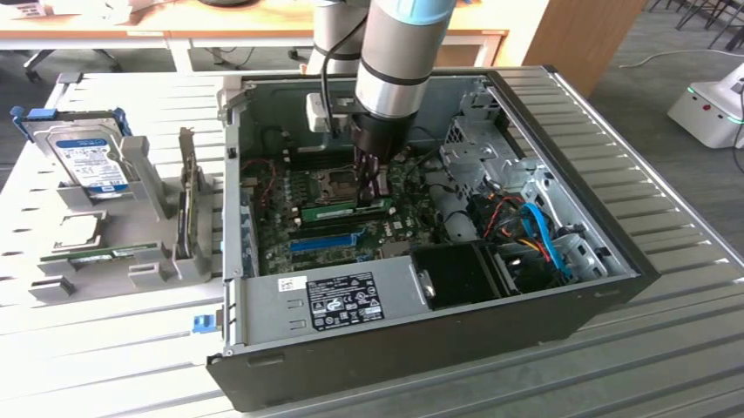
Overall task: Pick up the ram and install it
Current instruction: 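Insert the ram into the slot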
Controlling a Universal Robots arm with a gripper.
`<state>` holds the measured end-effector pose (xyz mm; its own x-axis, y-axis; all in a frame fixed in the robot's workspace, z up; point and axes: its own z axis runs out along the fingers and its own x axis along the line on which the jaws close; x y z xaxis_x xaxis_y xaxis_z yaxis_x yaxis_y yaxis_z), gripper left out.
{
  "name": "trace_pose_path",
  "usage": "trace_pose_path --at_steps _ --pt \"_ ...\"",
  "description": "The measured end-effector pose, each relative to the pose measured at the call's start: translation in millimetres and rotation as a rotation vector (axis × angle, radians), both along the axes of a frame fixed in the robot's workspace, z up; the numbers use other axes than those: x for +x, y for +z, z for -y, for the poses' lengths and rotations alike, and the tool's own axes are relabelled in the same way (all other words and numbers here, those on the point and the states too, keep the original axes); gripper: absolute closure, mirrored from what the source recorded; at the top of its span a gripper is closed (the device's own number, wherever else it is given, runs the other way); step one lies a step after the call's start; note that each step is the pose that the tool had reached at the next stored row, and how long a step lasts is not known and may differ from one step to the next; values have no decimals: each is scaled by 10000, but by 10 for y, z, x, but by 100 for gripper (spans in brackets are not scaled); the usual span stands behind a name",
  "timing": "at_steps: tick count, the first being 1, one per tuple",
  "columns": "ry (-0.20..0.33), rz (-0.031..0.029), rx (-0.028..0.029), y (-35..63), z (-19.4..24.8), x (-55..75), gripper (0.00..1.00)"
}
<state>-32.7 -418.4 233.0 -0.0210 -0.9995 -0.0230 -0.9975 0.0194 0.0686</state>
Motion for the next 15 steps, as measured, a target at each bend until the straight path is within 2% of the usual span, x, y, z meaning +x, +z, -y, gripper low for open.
trace_pose_path --at_steps 2,9,10,13,15 --pt "1 -54 -1 0 0 11 88" --pt "1 -299 -1 0 0 48 88" --pt "1 -317 -1 0 0 49 88" --pt "0 -322 -1 0 0 51 88" --pt "2 -356 -1 0 0 59 88"
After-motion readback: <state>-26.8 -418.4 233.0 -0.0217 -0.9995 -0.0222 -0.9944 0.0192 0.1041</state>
